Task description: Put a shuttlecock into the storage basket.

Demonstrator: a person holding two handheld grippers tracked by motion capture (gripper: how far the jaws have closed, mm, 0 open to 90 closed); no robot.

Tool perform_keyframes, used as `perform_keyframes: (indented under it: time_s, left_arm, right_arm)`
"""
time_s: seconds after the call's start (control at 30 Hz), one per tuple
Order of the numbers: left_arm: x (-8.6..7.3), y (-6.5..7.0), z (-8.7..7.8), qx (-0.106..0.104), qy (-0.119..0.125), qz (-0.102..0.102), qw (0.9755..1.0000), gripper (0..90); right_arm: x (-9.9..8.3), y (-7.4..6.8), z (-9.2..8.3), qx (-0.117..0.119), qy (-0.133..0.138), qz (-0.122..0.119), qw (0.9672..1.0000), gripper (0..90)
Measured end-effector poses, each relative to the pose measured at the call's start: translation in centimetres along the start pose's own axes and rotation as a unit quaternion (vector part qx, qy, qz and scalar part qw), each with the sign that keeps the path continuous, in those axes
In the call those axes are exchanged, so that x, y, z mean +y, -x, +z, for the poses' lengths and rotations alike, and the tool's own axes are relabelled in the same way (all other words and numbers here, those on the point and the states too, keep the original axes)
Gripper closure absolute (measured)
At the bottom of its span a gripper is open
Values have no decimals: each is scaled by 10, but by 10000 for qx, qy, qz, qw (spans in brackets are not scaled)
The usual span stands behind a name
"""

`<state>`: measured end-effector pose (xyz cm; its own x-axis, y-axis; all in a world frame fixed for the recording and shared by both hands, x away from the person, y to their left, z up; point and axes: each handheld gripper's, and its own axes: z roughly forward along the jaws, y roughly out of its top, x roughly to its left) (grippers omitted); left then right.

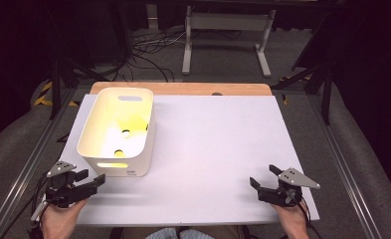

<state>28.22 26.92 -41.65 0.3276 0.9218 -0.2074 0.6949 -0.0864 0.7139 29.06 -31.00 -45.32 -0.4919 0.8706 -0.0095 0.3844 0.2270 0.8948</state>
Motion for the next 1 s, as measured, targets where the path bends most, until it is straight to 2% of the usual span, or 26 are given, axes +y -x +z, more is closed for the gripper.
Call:
perform_keyframes:
  time_s: [0.23,0.37,0.47,0.57,0.8,0.9,0.93,1.0]
  left_arm:
    - [-3,3,2,-95,86,55,9999,338]
    - [-7,4,4,-189,148,8,9997,338]
    - [-8,4,4,-208,148,38,9997,339]
    - [-10,6,5,-224,281,69,9993,339]
    - [-12,6,7,-274,368,96,9989,334]
    - [-14,5,8,-403,445,-70,9982,334]
    - [-14,3,7,-372,458,14,9983,334]
    - [-16,4,8,-405,481,-50,9980,334]
  right_arm:
    - [0,-2,-1,34,0,-23,10000,150]
    - [0,-3,-2,80,-4,-17,10000,149]
    - [0,-4,-2,106,-9,-29,9999,149]
    - [0,-7,-3,162,-1,-86,9998,149]
    - [0,-10,-4,256,3,-114,9996,148]
    - [1,-14,-5,294,-29,-173,9994,148]
    - [1,-14,-5,317,-21,-200,9993,147]
    - [1,-16,-6,353,-30,-260,9990,147]
